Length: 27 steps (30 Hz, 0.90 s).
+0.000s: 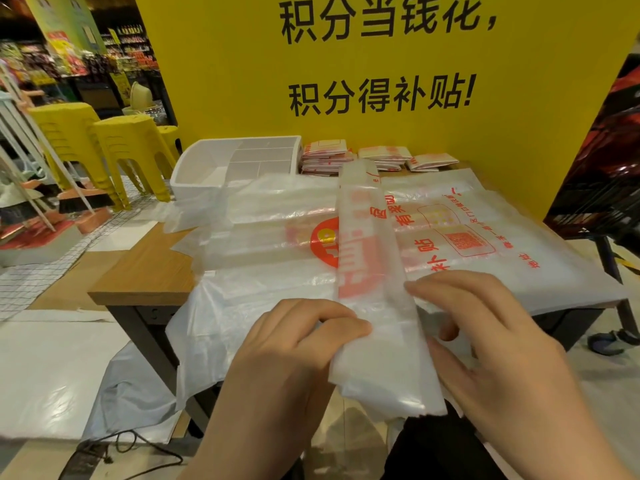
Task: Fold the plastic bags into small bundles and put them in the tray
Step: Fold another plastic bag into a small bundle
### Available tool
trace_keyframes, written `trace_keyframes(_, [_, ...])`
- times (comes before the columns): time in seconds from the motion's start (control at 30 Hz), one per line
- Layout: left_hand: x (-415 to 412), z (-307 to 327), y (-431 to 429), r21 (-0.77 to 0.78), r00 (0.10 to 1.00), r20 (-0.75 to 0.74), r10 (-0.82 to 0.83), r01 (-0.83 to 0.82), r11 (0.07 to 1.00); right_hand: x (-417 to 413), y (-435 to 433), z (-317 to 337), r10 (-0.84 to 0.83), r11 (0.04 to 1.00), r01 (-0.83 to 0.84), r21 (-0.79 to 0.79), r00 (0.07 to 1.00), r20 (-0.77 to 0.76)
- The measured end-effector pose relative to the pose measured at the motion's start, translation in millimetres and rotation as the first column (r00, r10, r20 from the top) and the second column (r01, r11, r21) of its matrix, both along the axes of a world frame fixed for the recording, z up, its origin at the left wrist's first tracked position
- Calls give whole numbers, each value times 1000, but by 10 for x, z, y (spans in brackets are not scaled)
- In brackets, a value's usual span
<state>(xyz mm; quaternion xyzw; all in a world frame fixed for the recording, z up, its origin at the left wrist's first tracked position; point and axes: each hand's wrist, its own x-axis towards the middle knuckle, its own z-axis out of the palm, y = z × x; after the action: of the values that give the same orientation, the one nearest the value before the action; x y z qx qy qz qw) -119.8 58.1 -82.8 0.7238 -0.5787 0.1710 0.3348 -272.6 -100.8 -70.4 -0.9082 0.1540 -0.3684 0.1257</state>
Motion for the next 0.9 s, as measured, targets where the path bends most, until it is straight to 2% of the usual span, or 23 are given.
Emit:
trace_keyframes(0.1, [-2,-13,-26,1,1000,25,-13,13,1000,45,-61,-72,9,991,-9,-136,1000,-1])
trace_keyframes(0.23, [31,-52,-32,2,999,-23,-28,28,1000,58,-136,-109,78,986,-84,-143,996,-47])
trace_keyframes(0.33, [56,-73,-38,11,999,-52,0,1,1000,70,-150,-145,126,991,-127,-33,991,-41])
trace_keyframes(0.43, [18,-41,-52,8,989,-146,34,-33,999,97,-101,-146,160,981,-158,113,987,-13])
trace_keyframes(0.57, [-57,2,-91,-98,951,-302,62,-96,991,139,-16,-118,111,975,-112,191,994,19])
trace_keyframes(0.67, [-94,32,-136,-149,838,-545,22,-123,981,177,33,-105,48,952,-59,300,998,44])
trace_keyframes(0.73, [-110,76,-166,-172,772,-636,6,-149,974,200,57,-90,22,909,-39,415,999,46])
trace_keyframes(0.83, [-122,100,-210,-193,763,-646,-4,-158,969,250,72,-45,9,855,-24,518,999,33])
trace_keyframes(0.9, [-107,76,-237,-203,853,-519,54,-185,962,290,80,-7,18,827,-13,562,1000,-4])
